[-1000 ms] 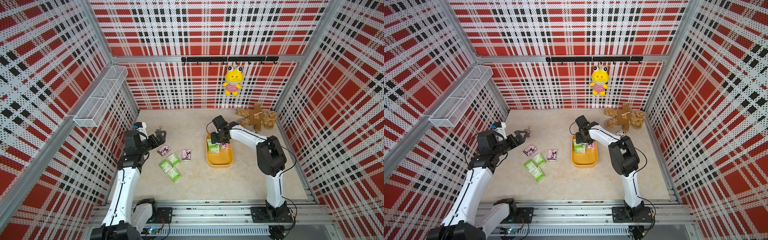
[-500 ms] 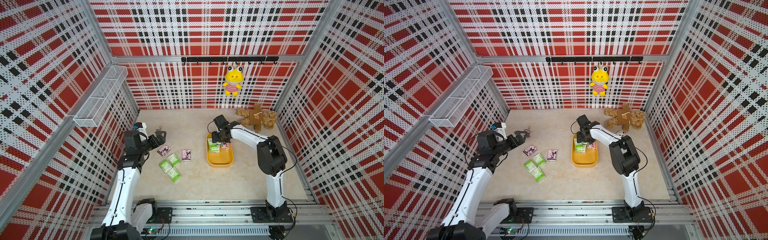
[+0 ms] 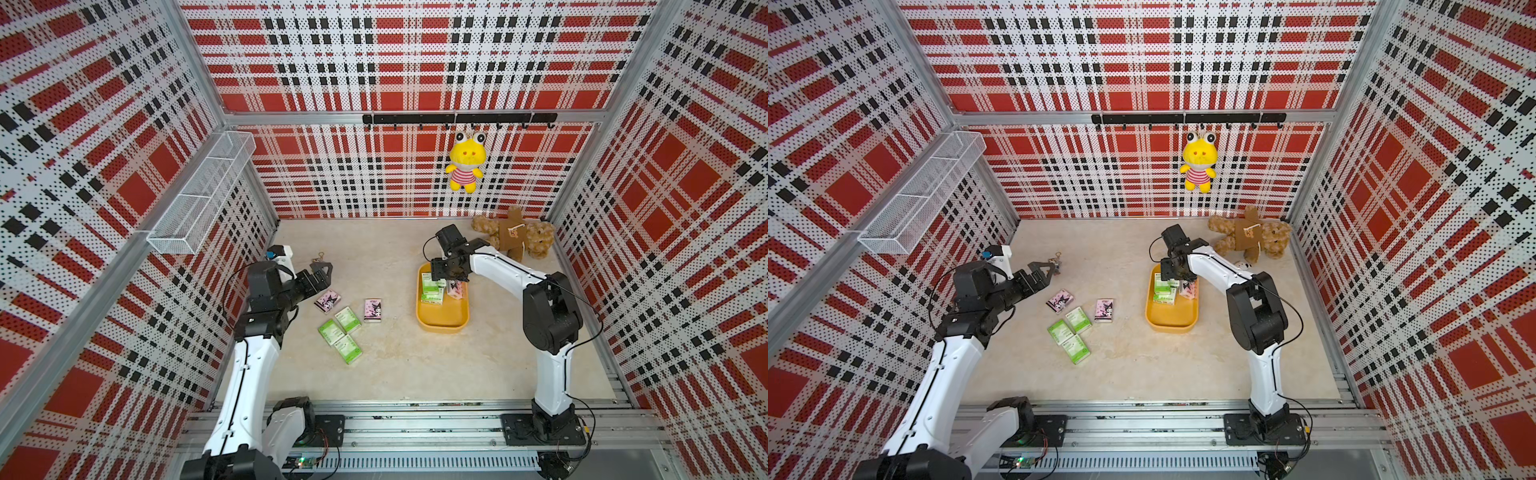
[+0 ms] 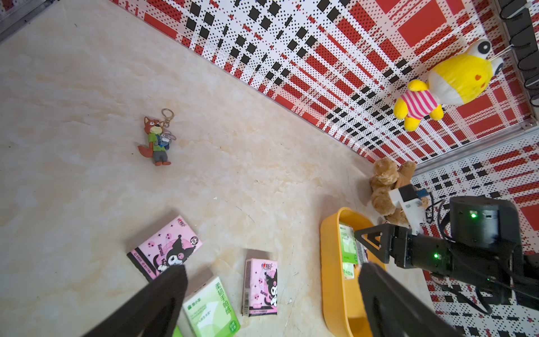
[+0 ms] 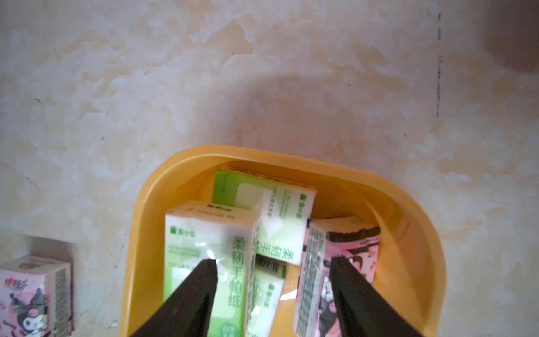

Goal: Put the pocket tissues into the storage box
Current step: Adjust the pocket tissues in the storage box, then pick up the pocket tissues from the center of the board.

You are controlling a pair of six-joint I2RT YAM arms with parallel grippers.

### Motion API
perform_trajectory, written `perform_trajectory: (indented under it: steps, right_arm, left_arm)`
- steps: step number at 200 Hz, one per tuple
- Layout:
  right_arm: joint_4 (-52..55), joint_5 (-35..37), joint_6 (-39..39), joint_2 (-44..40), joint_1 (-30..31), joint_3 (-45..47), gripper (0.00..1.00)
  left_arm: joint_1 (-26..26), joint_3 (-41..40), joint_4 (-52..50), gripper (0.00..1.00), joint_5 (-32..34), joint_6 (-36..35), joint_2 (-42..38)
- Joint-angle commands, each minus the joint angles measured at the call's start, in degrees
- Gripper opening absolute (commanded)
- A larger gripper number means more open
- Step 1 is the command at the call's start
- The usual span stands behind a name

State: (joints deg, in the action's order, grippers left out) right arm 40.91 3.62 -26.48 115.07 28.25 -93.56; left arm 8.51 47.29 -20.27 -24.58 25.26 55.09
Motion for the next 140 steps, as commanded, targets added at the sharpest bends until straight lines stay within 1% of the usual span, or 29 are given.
perform_trajectory:
  steps: [1, 21, 32, 48, 66, 74, 85, 110, 126, 140]
  right_arm:
    - [0.49, 0.77, -0.10, -4.94, -0.23, 0.74, 0.69]
    - [0.34, 0.59, 0.50, -7.08, 0.02, 0.97, 0.69]
    - [0.05, 1.28, 1.61, -8.07, 1.14, 1.18, 0.69]
    - [1.31, 3.02, 3.62, -7.92, 4.55, -0.35, 0.69]
    - [3.63, 4.93, 5.64, -6.11, 9.84, -3.30, 0.69]
    - [3.74, 4.90, 6.06, -5.38, 12.15, -4.20, 0.69]
    - [2.68, 3.07, 6.17, -4.59, 14.59, -4.62, 0.70]
    - [0.24, -0.96, 4.68, -0.66, 18.47, -6.60, 0.70]
    - [2.21, -2.93, 2.08, 4.45, 19.57, -11.36, 0.70]
    - [5.33, -2.23, -0.42, 8.53, 20.45, -16.63, 0.71]
  left_arm:
    - [-0.28, 1.48, -0.68, 0.99, 0.23, -0.54, -0.86]
    - [-0.30, 1.39, -0.71, 0.99, 0.23, -0.54, -0.87]
    - [-0.27, 1.22, -0.69, 0.99, 0.24, -0.56, -0.95]
    - [-0.26, 1.14, -0.67, 0.99, 0.49, -0.47, -0.94]
    - [-0.27, 1.28, -0.70, 0.99, 1.21, -0.47, -1.03]
    - [-0.19, 1.57, -0.68, 0.99, 1.98, -0.56, -1.23]
    - [-0.05, 1.96, -0.72, 0.99, 3.05, -0.56, -1.60]
    - [1.60, 2.77, -0.73, 0.99, 3.07, -0.38, -1.92]
    - [2.41, 3.13, -0.69, 0.99, 2.87, -0.08, -1.57]
    - [2.57, 3.34, -0.72, 0.99, 2.69, 0.14, -1.56]
